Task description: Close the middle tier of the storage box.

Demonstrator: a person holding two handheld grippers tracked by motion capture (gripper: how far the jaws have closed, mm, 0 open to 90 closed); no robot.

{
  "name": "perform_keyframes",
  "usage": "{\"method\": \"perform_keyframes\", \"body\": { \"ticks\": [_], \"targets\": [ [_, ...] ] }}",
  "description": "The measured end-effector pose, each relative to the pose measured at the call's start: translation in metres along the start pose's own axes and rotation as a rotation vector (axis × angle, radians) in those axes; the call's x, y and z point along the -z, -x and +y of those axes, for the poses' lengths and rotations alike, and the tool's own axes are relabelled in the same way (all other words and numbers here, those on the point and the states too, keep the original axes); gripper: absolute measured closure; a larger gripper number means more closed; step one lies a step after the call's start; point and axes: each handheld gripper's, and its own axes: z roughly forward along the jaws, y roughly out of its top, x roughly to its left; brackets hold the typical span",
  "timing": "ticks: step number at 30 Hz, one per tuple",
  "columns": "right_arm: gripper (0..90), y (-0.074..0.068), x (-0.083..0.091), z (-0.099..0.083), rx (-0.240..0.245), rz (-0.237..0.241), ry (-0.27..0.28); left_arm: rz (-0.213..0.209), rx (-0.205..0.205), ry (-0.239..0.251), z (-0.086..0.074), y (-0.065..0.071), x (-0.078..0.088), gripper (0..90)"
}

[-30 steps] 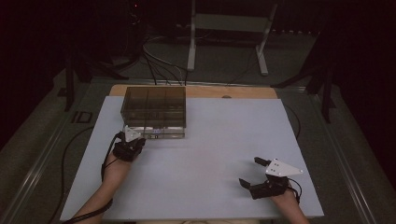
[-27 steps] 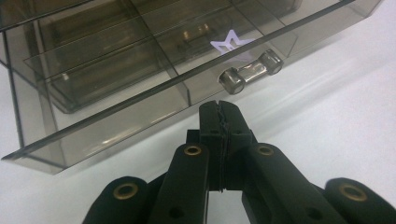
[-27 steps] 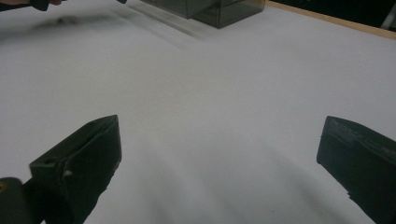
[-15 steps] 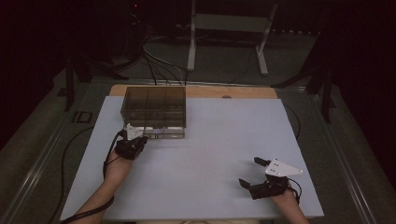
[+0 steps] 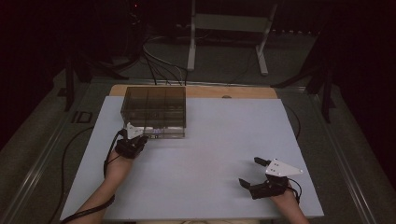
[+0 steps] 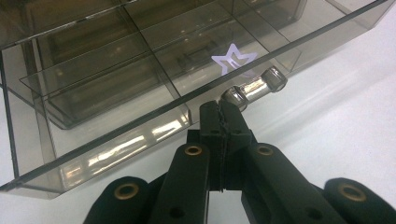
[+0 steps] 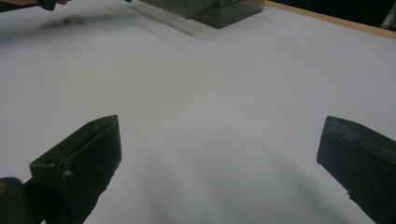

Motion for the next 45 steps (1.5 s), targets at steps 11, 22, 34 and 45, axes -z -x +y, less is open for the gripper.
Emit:
{"method": "perform_keyframes", "body": {
  "ticks": [11,22,34,45],
  "targets": [
    [0.1,0.0,0.0,0.0,-0.001,-0.001,-0.001,0.003,0.0,0.001,0.003,-0.002,-0.002,90.0],
    [0.1,0.0,0.0,0.0,0.001,-0.002,-0.002,0.005,0.004,0.005,0.01,-0.008,-0.004,90.0],
    [0.1,0.001,0.0,-0.001,-0.003,-0.004,-0.002,0.003,0.004,0.006,0.015,-0.01,-0.007,90.0],
    [0.1,0.001,0.0,0.0,-0.001,-0.005,-0.002,-0.004,-0.011,0.005,0.02,-0.013,-0.01,90.0]
  ]
}}
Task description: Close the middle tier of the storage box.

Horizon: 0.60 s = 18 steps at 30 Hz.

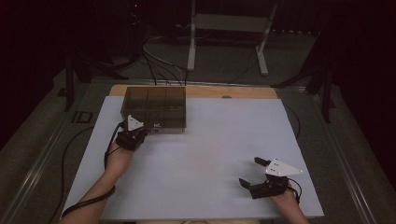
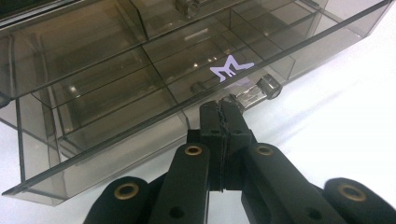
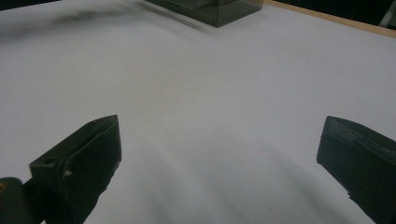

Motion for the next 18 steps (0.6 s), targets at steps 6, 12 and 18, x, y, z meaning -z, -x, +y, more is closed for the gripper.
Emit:
{"method": "perform_keyframes", "body": {
  "ticks": [6,12,18],
  "targets": [
    [0.1,0.0,0.0,0.0,-0.001,0.0,0.0,0.005,-0.001,-0.001,0.003,-0.002,-0.003,90.0],
    [0.1,0.0,0.0,0.0,0.0,0.0,0.001,0.013,-0.008,-0.002,0.006,-0.004,-0.008,90.0],
    [0.1,0.0,0.0,0.0,-0.003,0.0,-0.002,0.018,-0.011,-0.003,0.009,-0.006,-0.012,90.0]
  ]
}}
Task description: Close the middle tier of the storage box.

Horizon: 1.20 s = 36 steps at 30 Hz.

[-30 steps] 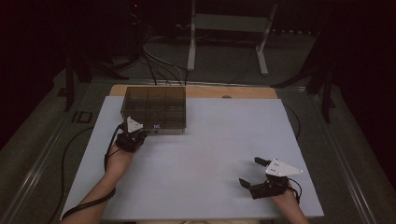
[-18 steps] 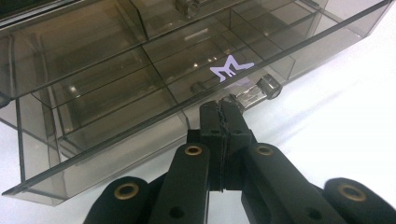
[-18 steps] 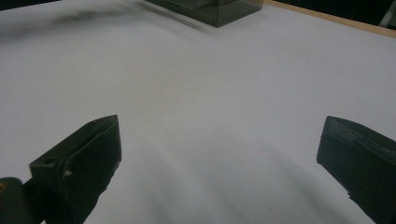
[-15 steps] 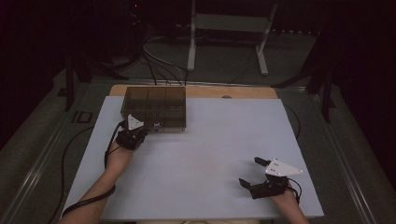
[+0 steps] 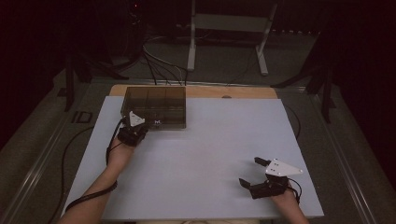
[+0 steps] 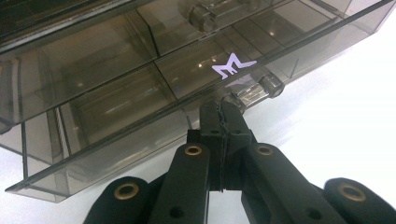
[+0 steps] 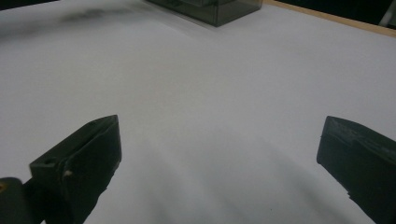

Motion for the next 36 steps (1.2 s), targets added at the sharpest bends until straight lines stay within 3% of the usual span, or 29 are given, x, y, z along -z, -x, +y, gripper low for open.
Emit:
{"method": "perform_keyframes", "body": {
  "ticks": [11,36],
  "targets": [
    [0.1,0.0,0.0,0.0,0.0,0.001,0.002,0.011,-0.018,-0.003,0.007,-0.003,-0.007,90.0],
    [0.1,0.0,0.0,-0.001,-0.004,0.0,-0.004,0.022,-0.008,-0.001,0.012,-0.009,-0.02,90.0]
  ]
}}
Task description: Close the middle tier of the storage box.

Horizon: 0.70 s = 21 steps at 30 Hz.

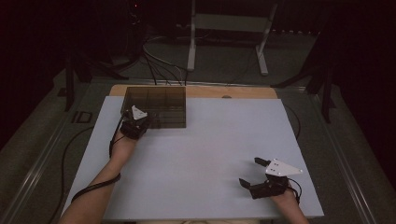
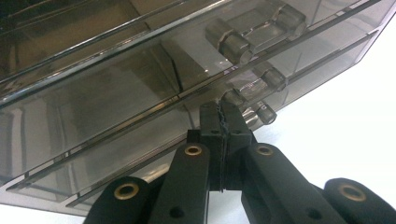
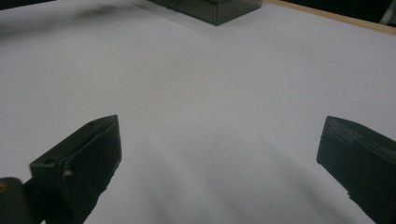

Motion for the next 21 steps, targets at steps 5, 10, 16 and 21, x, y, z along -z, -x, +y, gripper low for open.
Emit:
{"method": "perform_keyframes", "body": {
  "ticks": [5,10,16,21],
  "targets": [
    [0.1,0.0001,-0.0002,-0.0002,0.0,0.0,-0.001,-0.003,-0.002,0.001,0.0,-0.0002,-0.0001,90.0],
    [0.1,-0.0001,-0.0007,-0.0002,0.001,0.001,-0.003,-0.005,-0.006,0.0,0.0001,-0.0004,-0.0001,90.0],
    [0.1,0.0001,-0.0006,-0.0003,0.001,0.001,-0.003,-0.006,-0.008,0.0,-0.0001,-0.0006,0.0,90.0],
    [0.1,0.0004,-0.0007,-0.0006,0.0,0.001,-0.003,-0.013,-0.004,-0.001,-0.0006,-0.0016,0.0005,90.0]
  ]
}}
